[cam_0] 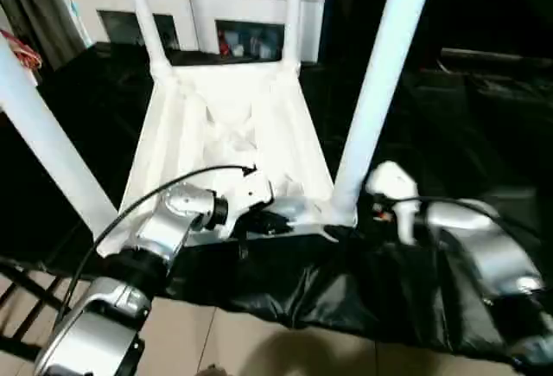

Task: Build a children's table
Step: Rotate leg to tighten

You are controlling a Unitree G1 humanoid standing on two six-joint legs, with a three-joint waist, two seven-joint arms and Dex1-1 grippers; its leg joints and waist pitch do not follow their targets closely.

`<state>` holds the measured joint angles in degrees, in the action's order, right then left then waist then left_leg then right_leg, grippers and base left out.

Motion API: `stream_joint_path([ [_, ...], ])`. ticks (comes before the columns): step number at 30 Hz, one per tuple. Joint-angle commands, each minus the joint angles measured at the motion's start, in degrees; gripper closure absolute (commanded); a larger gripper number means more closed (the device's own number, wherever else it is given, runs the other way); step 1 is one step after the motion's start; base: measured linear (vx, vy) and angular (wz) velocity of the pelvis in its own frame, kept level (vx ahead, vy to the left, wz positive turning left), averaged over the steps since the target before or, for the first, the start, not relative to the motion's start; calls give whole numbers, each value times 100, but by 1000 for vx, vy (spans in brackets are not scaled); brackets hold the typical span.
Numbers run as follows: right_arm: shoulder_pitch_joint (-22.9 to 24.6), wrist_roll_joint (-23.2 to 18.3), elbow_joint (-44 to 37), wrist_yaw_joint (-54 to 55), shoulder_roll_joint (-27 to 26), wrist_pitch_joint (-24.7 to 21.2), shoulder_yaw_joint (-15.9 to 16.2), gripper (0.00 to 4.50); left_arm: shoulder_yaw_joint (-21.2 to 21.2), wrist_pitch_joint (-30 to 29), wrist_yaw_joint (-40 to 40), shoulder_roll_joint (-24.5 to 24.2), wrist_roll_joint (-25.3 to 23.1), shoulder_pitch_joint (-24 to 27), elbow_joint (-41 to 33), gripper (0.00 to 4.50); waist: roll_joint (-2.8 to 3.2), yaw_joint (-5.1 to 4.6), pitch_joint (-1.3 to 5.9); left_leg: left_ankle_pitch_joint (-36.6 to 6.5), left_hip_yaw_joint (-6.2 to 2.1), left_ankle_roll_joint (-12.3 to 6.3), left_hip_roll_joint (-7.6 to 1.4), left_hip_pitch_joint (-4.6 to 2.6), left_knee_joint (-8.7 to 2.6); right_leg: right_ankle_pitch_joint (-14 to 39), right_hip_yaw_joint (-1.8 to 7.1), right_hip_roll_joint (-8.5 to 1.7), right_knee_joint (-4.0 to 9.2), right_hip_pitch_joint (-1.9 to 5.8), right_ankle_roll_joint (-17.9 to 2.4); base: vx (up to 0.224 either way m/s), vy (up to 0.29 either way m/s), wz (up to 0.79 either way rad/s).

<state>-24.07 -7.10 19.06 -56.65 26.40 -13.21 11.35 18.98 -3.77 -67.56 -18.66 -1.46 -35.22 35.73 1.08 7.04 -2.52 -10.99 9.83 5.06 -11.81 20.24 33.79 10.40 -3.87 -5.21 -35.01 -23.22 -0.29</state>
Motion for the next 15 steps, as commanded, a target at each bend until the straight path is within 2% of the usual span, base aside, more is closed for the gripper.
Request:
stream_joint_path([
  [1, -116, 15, 158, -79, -67, 94, 21, 40, 187, -215, -65, -38, -179, 134, 12, 450, -87, 5, 361, -799, 7, -320, -98, 34, -378, 612, 216, -280, 333, 332, -1357, 0, 0, 0],
  [8, -296, -32, 589, -138, -219, 252, 24, 115, 203, -363, -148, -150, -181, 64, -9, 450, -88, -32, 337, -1042, 3, -247, -102, 30, -407, 1193, 212, -298, 400, 324, -1256, 0, 0, 0],
  [15, -374, -83, 773, -127, -353, 354, -76, 172, 185, -430, -217, -199, -163, 38, -8, 450, -84, -58, 337, -1022, 7, -258, -101, 26, -405, 1119, 215, -290, 393, 324, -1277, 0, 0, 0],
])
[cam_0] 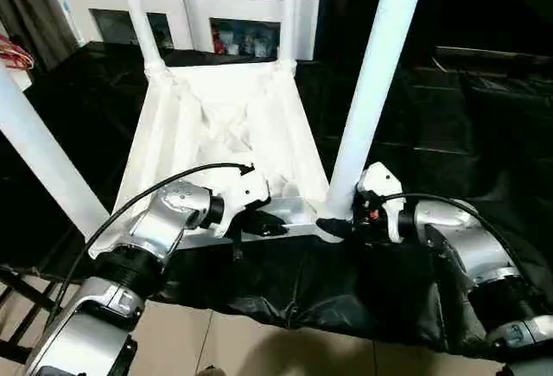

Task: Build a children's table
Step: Rotate leg to tighten

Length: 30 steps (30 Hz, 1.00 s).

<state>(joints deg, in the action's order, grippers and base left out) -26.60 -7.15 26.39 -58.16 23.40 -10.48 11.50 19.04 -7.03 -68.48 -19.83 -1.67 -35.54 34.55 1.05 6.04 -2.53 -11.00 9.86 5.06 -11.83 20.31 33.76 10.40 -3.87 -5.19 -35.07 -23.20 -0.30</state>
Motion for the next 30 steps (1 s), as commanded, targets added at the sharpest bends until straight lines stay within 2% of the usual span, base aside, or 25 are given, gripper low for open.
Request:
stream_joint_path([
  [1, -132, -88, 70, 21, -82, 99, -110, 172, 182, -104, -141, -89, -145, 60, 131, 450, -83, 37, 333, -1046, 3, -255, -98, 24, -404, 1160, 215, -293, 401, 323, -1270, 0, 0, 0],
  [5, -54, -163, 142, 148, -267, 209, -177, 176, 142, -109, 25, -51, -172, -27, 245, 450, -98, 12, 326, -1147, 0, -228, -94, 16, -417, 1410, 217, -297, 427, 312, -1210, 0, 0, 0],
  [7, 74, -169, 49, 319, -377, 226, -200, 177, 104, -162, 188, 22, -187, -52, 259, 450, -131, 2, 318, -1146, -1, -225, -98, 20, -425, 1473, 221, -301, 434, 311, -1175, 0, 0, 0],
  [8, 131, -168, 2, 409, -430, 224, -212, 177, 94, -196, 236, 54, -187, -58, 252, 450, -107, 2, 304, -1233, -5, -188, -107, 5, -440, 1611, 228, -308, 457, 293, -1136, 0, 0, 0],
  [9, 131, -168, 2, 409, -430, 224, -212, 177, 94, -196, 236, 54, -187, -58, 252, 450, -107, 2, 304, -1233, -5, -188, -107, 5, -440, 1611, 228, -308, 457, 293, -1136, 0, 0, 0],
  [10, 360, -75, -89, 1271, -849, 153, -338, 177, 13, -385, 786, 369, -220, -121, 258, 450, -130, -1, 291, -1292, -3, -126, -110, -8, -457, 1744, 234, -305, 473, 276, -1062, 0, 0, 0],
  [11, 391, -57, -98, 1402, -914, 147, -361, 177, 4, -414, 865, 418, -225, -128, 252, 450, -126, -4, 282, -1373, 2, -98, -107, -29, -465, 1858, 239, -309, 496, 247, -1055, 0, 0, 0],
  [12, 446, -33, -98, 1700, -1081, 117, -411, 177, -18, -480, 1070, 554, -237, -151, 270, 450, -140, -18, 288, -1478, -26, -38, -97, -24, -482, 2088, 218, -312, 507, 280, -976, 0, 0, 0],
  [13, 496, -6, -88, 1994, -1256, 92, -467, 177, -37, -547, 1274, 695, -248, -173, 291, 450, -140, -23, 289, -1469, -25, -18, -100, -15, -488, 2095, 224, -307, 510, 280, -941, 0, 0, 0],
  [14, 516, 53, -32, 2385, -1457, 81, -528, 177, -43, -581, 1478, 838, -271, -196, 320, 450, -137, -26, 278, -1554, -24, 19, -101, -45, -495, 2148, 228, -304, 532, 244, -915, 0, 0, 0],
  [17, 482, 244, 185, 3299, -2023, 83, -584, 177, -11, -613, 2037, 1224, -389, -275, 409, 450, -137, -63, 271, -1677, -36, 63, -79, -29, -507, 2413, 229, -307, 575, 236, -783, 0, 0, 0],
  [18, 428, 265, 266, 3497, -2240, 113, -572, 177, 10, -618, 2174, 1358, -416, -291, 414, 450, -114, -64, 269, -1727, -40, 69, -74, -42, -511, 2491, 229, -305, 586, 223, -732, 0, 0, 0],
  [20, 401, 270, 293, 3565, -2347, 119, -569, 177, 14, -627, 2213, 1421, -426, -293, 408, 450, -134, -71, 271, -1748, -49, 50, -70, -29, -517, 2529, 224, -306, 597, 235, -688, 0, 0, 0],
  [21, 387, 288, 301, 3602, -2408, 128, -553, 177, 22, -626, 2215, 1442, -437, -284, 389, 450, -62, -63, 273, -1765, -54, 45, -75, -36, -518, 2462, 232, -309, 594, 226, -687, 0, 0, 0],
  [22, 344, 326, 347, 3679, -2513, 194, -519, 177, 56, -596, 2251, 1477, -493, -274, 368, 450, -91, -82, 272, -1794, -50, 44, -77, -19, -524, 2361, 233, -297, 599, 226, -693, 0, 0, 0],
  [23, 308, 328, 369, 3626, -2577, 279, -472, 177, 102, -554, 2222, 1475, -533, -252, 332, 450, -93, -85, 271, -1801, -54, 50, -75, -14, -530, 2333, 230, -290, 591, 233, -698, 0, 0, 0],
  [24, 280, 323, 363, 3547, -2635, 354, -426, 122, 139, -508, 2194, 1463, -575, -228, 292, 450, -73, -88, 275, -1831, -55, 53, -76, -8, -530, 2274, 232, -297, 591, 236, -713, 0, 0, 0],
  [26, 270, 334, 352, 3520, -2677, 391, -411, 108, 156, -487, 2191, 1460, -599, -216, 275, 450, -74, -89, 268, -1886, -55, 41, -77, -21, -534, 2260, 230, -292, 592, 230, -737, 0, 0, 0],
  [27, 326, 98, 177, 3213, -2674, 264, -490, 98, 148, -411, 2068, 1357, -586, -172, 209, 450, -75, -90, 271, -1914, -55, 19, -76, -21, -535, 2274, 233, -296, 592, 235, -744, 0, 0, 0],
  [30, 488, -11, -278, 2482, -2191, 46, -289, 72, 161, -364, 1519, 985, -487, -40, -59, 450, -120, -89, 280, -1746, -64, -77, -89, 40, -549, 2142, 240, -306, 568, 286, -727, 0, 0, 0],
])
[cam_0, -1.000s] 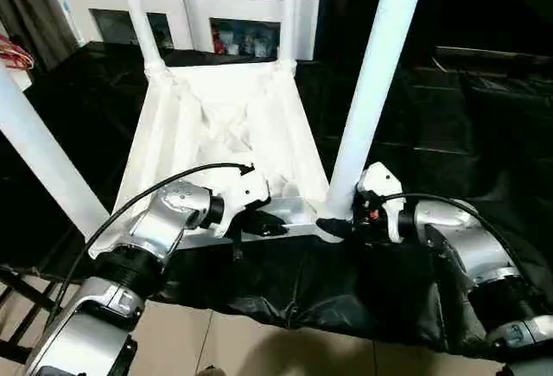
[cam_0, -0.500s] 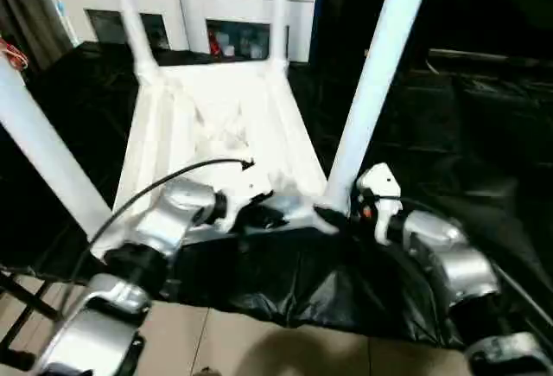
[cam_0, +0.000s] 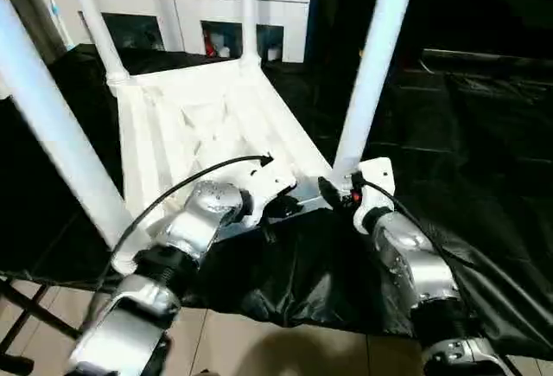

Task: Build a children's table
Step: Rotate leg to tighten

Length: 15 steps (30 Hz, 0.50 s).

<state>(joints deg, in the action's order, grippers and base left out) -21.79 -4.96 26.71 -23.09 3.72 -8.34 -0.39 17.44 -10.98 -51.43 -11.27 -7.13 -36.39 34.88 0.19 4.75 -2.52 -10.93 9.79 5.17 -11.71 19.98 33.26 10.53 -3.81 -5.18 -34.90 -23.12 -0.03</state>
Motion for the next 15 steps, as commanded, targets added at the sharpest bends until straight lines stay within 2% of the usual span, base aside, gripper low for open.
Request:
stream_joint_path([
  [1, 91, -204, -533, -1440, 107, -209, 1078, 61, 312, 147, -455, -56, 119, 106, -226, 450, -44, 56, 293, -1613, -46, -124, -103, 53, -482, 1916, 233, -293, 534, 276, -793, 0, 0, 0],
  [4, 126, -208, -702, -1768, 420, -294, 1111, 48, 266, 81, -766, -244, 223, 171, -366, 450, -36, 57, 318, -1212, -27, -205, -106, 74, -451, 1245, 242, -292, 447, 309, -1006, 0, 0, 0],
  [6, 108, -314, -860, -2491, 954, -387, 1136, 48, 271, 265, -1334, -588, 332, 274, -505, 450, -59, 68, 322, -1059, -6, -252, -106, 58, -424, 985, 242, -281, 420, 309, -1119, 0, 0, 0],
  [9, 78, -338, -906, -2917, 1260, -399, 1185, 48, 280, 415, -1628, -770, 371, 317, -536, 450, -43, 84, 339, -831, 11, -376, -111, 45, -391, 412, 240, -260, 353, 317, -1331, 0, 0, 0],
  [10, 73, -373, -981, -3308, 1478, -476, 1240, 48, 264, 507, -1763, -869, 391, 320, -522, 450, -77, 97, 329, -781, 14, -422, -106, 56, -387, 324, 235, -263, 341, 332, -1379, 0, 0, 0],
  [14, 3, -452, -1074, -4198, 1972, -630, 1386, 48, 258, 551, -2223, -1118, 528, 268, -507, 450, -71, 216, 315, -866, 34, -425, -142, 18, -385, 610, 233, -283, 348, 316, -1397, 0, 0, 0],
  [15, -16, -461, -1059, -4254, 2005, -633, 1396, 48, 261, 559, -2281, -1138, 539, 257, -501, 450, -75, 222, 312, -878, 31, -406, -141, 27, -388, 662, 232, -284, 346, 317, -1394, 0, 0, 0],
])
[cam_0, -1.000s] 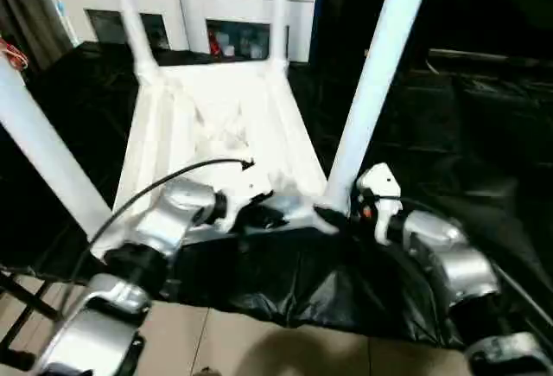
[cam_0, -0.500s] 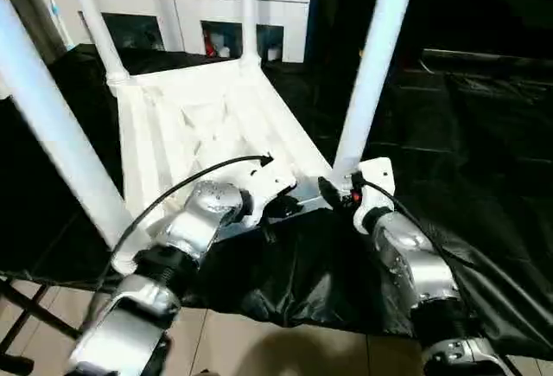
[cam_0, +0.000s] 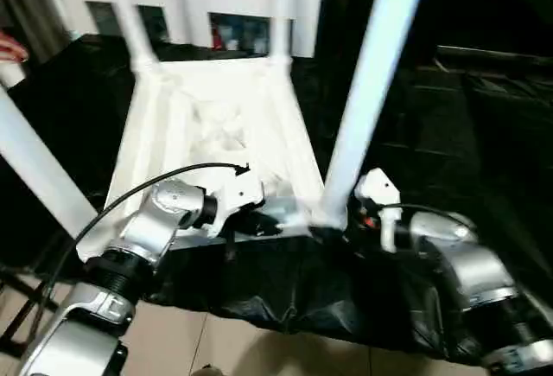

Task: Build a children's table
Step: Rotate leg to tighten

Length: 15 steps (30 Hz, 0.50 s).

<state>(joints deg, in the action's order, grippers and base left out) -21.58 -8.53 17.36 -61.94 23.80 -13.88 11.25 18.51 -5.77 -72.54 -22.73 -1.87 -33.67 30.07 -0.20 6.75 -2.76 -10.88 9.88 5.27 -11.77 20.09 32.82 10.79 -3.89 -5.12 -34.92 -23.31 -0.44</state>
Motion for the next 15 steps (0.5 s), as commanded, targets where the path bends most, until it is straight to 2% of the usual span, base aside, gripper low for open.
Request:
stream_joint_path([
  [1, -46, -108, -116, -397, 13, -81, 237, 48, 156, 42, -199, -1, 18, -20, -17, 450, -38, 34, 333, -912, 20, -381, -136, 13, -350, 742, 240, -298, 360, 333, -1329, 0, 0, 0],
  [6, -191, -122, 75, -792, 151, 16, 316, 64, 167, 186, -473, -74, 28, -169, 178, 450, -26, 88, 347, -879, 16, -312, -137, 7, -342, 694, 242, -305, 343, 329, -1343, 0, 0, 0],
  [10, -230, -90, 125, -887, 145, 39, 376, 105, 156, 261, -478, -28, 29, -288, 351, 450, -17, 147, 366, -751, 16, -307, -132, 4, -324, 433, 239, -298, 310, 338, -1384, 0, 0, 0],
  [15, -161, -63, 123, -832, 89, 62, 434, 146, 143, 370, -367, 22, -24, -335, 514, 450, 11, 158, 370, -855, 16, -251, -118, 5, -319, 448, 233, -288, 325, 351, -1382, 0, 0, 0],
])
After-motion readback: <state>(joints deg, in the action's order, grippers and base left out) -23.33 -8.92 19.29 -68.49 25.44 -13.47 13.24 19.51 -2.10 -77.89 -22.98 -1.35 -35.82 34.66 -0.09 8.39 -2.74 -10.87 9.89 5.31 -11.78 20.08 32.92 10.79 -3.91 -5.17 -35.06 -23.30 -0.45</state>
